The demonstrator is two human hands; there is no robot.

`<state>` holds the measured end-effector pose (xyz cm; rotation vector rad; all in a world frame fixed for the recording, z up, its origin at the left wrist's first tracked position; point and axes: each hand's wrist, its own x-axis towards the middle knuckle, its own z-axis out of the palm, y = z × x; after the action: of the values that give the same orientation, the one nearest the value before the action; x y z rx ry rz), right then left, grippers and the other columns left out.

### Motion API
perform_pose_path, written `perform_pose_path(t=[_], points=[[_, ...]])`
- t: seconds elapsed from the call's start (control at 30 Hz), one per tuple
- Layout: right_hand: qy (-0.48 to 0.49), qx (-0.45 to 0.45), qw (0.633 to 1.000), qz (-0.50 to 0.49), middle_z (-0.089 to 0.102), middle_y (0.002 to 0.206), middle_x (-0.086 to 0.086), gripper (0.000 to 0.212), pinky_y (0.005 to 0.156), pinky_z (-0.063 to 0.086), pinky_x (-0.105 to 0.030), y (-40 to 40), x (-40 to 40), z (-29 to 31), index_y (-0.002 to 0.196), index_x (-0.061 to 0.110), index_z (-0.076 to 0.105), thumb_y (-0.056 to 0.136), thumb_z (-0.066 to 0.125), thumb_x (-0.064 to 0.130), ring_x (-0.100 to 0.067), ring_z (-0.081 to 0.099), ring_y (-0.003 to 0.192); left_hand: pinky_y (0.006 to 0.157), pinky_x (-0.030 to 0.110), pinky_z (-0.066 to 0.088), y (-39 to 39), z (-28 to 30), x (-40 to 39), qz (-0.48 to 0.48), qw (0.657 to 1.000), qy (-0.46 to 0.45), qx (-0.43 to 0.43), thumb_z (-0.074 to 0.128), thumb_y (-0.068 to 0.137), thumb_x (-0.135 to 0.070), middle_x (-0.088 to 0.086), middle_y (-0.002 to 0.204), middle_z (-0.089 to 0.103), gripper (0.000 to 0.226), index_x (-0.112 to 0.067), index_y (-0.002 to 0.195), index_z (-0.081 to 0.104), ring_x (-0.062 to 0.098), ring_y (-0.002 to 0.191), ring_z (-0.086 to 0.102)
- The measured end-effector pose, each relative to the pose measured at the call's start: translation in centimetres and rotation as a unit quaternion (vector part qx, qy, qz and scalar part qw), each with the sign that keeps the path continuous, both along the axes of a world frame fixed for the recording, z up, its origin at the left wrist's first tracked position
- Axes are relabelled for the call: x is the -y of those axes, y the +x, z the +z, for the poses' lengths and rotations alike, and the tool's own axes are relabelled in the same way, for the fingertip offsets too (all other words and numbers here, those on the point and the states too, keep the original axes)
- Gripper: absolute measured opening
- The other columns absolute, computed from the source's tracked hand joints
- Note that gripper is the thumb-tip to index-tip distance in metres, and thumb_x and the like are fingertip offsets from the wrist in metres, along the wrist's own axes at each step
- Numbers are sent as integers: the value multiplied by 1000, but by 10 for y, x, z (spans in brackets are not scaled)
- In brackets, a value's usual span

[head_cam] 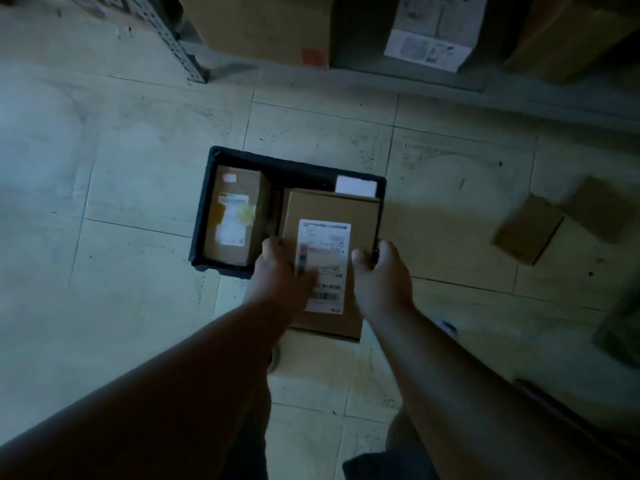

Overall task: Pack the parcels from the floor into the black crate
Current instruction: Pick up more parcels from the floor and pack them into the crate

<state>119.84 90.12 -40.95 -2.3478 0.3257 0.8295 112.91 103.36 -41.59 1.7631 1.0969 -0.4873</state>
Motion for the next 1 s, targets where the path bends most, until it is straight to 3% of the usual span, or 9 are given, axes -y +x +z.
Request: perform_pose_path(t=[0.1, 0.23, 0.3, 0.4, 0.5, 0.6, 0.87, 1.0], points=[[3, -25, 1000, -5, 66, 124, -7, 40, 85, 49, -30, -13, -61, -14, 134, 15, 51, 100, 51, 37, -27, 63, 111, 47, 13, 50, -12, -14, -60, -66, 997, 44, -6, 74, 83, -28, 2, 119, 55, 59, -31, 128, 36, 14, 90, 63], [-39, -43, 998, -18, 62, 130, -10, 43, 86, 51, -34, -7, -108, -53, 142, 18, 42, 103, 46, 36, -30, 62, 113, 50, 12, 51, -3, -51, -104, -129, 989, 74, -19, 76, 80, -22, 2, 117, 50, 54, -28, 120, 40, 13, 90, 57], [-59, -40, 997, -3, 58, 135, -13, 47, 90, 52, -41, 1, -125, -80, 147, 17, 34, 103, 44, 31, -32, 61, 115, 71, 25, 60, 9, -77, -113, -145, 985, 81, -42, 76, 81, -23, 6, 129, 48, 77, -23, 142, 30, 15, 99, 55], [-72, -8, 997, 31, 45, 145, -15, 60, 94, 53, -44, 15, -146, -131, 152, 12, 25, 100, 52, 30, -32, 56, 122, 103, 41, 45, 24, -119, -114, -174, 979, 100, -44, 73, 84, -36, 14, 152, 33, 109, -18, 157, -7, 29, 129, 47], [-91, 10, 996, 15, 46, 142, -16, 65, 96, 51, -46, 24, -152, -181, 147, 11, 30, 95, 59, 37, -32, 52, 125, 112, 48, 36, 30, -163, -106, -255, 960, 107, -42, 55, 93, -52, 17, 160, 15, 100, -24, 154, -19, 38, 140, 32], [-112, 8, 994, 8, 39, 151, -17, 77, 105, 42, -46, 21, -147, -226, 152, 12, 21, 94, 61, 43, -34, 43, 135, 115, 53, 30, 30, -207, -101, -358, 926, 103, -63, 46, 96, -51, 16, 164, -4, 84, -34, 155, -12, 42, 146, 13], [-78, -79, 994, 7, 41, 152, -12, 87, 91, 43, -34, 15, -148, -307, 158, 21, 2, 95, 62, 24, -30, 51, 129, 114, 46, 29, 28, -277, -92, -359, 918, 115, -119, 45, 98, -45, 17, 162, -15, 84, -18, 157, -9, 38, 147, 10], [-95, -117, 983, 103, 27, 161, -7, 87, 108, 35, -41, 19, -152, -324, 157, 18, -7, 97, 56, 25, -30, 43, 137, 118, 48, 22, 29, -297, -94, -445, 876, 107, -152, 49, 97, -37, 17, 162, -24, 84, -18, 157, -7, 36, 151, -3]])
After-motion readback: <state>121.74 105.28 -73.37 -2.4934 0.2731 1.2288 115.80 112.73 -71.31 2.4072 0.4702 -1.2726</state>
